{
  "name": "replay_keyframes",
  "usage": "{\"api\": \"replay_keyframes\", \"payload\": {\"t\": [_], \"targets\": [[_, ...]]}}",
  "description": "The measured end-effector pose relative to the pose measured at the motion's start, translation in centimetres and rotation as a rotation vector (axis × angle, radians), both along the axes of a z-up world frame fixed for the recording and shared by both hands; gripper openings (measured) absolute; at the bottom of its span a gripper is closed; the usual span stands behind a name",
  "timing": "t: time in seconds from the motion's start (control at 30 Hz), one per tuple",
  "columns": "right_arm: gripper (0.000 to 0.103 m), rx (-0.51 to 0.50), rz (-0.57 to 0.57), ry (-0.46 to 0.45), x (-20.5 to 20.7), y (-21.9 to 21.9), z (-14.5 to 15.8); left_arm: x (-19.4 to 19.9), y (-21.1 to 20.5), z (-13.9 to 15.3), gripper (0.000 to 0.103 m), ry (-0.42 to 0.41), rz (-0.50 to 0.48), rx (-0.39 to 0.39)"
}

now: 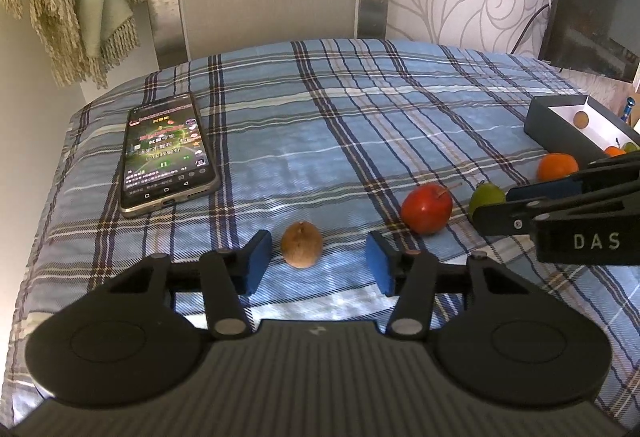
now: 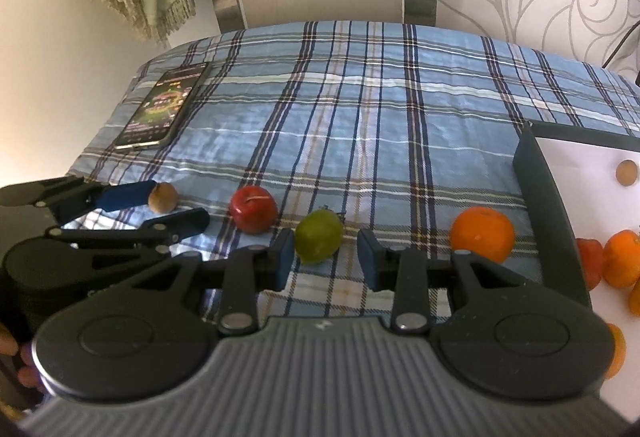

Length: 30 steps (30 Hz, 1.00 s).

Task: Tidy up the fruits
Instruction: 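Grasp the brown kiwi with the left gripper while the right grasps the green lime, then carry the kiwi in the left gripper over the tray while the right carries the lime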

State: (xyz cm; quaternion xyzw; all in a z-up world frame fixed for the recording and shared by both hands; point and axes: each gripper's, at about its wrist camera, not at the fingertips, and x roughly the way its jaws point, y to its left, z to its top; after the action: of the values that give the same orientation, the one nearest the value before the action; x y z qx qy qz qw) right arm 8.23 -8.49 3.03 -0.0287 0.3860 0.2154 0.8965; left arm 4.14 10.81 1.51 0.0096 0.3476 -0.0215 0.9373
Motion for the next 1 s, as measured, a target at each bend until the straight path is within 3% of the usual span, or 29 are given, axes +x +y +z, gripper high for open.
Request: {"api": "replay_keyframes", "payload": {"t": [0.17,0.23,0.53,1.0], "targets": [[0.037,-0.015,0.017,-0.008,-0.2,0.4,-0.2,-0.1,0.0,0.0,0.051,-0.005,0.005,-0.004],[0.03,-0.014,0.026,-0.015,-0.3,0.4,-0.1,-0.2,0.1,0.1,0.046,-0.006,0.005,-0.005],[0.028,0.0,0.03,-0.028,-2.1,-0.7,1.3,-0.4,-0.1,0.3,0.027,-0.004,0.013,0.011],[0.028,0.052,-0.005,-0.13,-7.8,-5.0,6.5,-1.9,-0.2,1.6,0.025,-0.013,0.051,-0.016]]}}
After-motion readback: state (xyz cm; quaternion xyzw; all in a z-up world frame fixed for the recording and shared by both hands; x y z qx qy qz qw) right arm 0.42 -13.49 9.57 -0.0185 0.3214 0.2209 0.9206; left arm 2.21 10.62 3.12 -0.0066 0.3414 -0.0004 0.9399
